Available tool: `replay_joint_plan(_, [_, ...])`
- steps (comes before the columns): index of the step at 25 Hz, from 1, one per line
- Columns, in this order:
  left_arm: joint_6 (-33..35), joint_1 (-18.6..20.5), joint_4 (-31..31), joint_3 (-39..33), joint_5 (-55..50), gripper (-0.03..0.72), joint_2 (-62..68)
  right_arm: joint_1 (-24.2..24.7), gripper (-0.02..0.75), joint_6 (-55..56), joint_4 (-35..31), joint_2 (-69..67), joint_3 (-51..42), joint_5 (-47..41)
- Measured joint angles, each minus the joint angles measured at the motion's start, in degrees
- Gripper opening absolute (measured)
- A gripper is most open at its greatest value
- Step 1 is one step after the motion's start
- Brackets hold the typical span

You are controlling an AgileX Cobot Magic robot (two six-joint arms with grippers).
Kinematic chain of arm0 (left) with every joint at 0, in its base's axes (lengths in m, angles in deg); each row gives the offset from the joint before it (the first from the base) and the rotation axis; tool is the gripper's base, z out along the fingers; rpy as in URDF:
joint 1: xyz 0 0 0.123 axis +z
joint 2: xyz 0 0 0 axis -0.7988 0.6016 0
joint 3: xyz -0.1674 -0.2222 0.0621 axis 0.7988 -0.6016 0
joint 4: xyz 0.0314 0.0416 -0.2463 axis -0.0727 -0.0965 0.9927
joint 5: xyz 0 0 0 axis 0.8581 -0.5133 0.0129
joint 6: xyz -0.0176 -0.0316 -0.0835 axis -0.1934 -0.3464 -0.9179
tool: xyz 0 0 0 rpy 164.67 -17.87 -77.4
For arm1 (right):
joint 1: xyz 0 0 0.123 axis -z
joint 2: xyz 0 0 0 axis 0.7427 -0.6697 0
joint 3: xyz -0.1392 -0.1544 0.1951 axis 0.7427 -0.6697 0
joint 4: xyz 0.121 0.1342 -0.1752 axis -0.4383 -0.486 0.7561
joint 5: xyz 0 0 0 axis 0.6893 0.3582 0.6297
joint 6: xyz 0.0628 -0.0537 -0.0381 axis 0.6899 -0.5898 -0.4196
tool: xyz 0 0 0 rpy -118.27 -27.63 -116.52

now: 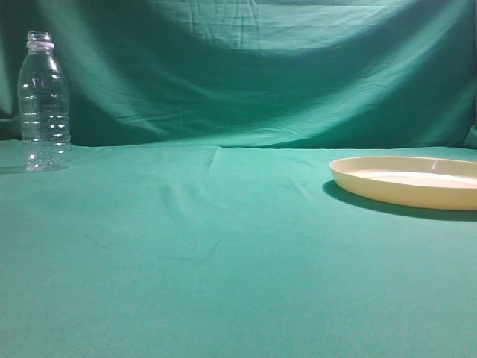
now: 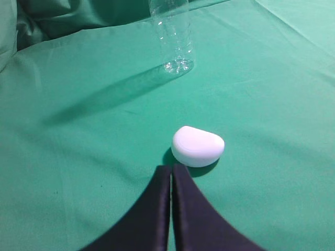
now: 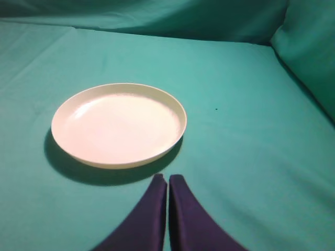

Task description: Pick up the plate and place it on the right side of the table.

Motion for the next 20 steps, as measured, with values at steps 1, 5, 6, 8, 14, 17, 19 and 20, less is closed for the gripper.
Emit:
replay_joint_plan(1, [0.0,0.0,0.0,0.0,0.0,0.0,0.0,0.0,0.0,0.1,0.0,0.0,-1.0,0.7])
replay_joint_plan(5, [0.0,0.0,0.0,0.0,0.0,0.0,0.0,0.0,0.0,0.9,0.0,0.0,-2.6,2.7])
replay_joint_plan(6, [0.0,0.0,0.0,0.0,0.0,0.0,0.0,0.0,0.0,1.0,0.0,0.0,-2.6,2.9])
replay_joint_plan(8, [0.0,0.0,0.0,0.0,0.0,0.0,0.0,0.0,0.0,1.1,-0.2,0.0,-2.6,3.1])
replay_joint_plan(14, [0.0,0.0,0.0,0.0,0.0,0.0,0.0,0.0,0.0,1.2,-0.2,0.0,-2.6,3.3])
replay_joint_plan(17, [0.0,0.0,0.0,0.0,0.0,0.0,0.0,0.0,0.0,1.2,-0.2,0.0,-2.6,3.3])
replay_joint_plan(19, [0.0,0.0,0.0,0.0,0.0,0.0,0.0,0.0,0.0,1.2,-0.2,0.0,-2.6,3.3])
replay_joint_plan(20, [0.0,0.0,0.0,0.0,0.0,0.0,0.0,0.0,0.0,1.2,-0.2,0.0,-2.6,3.3])
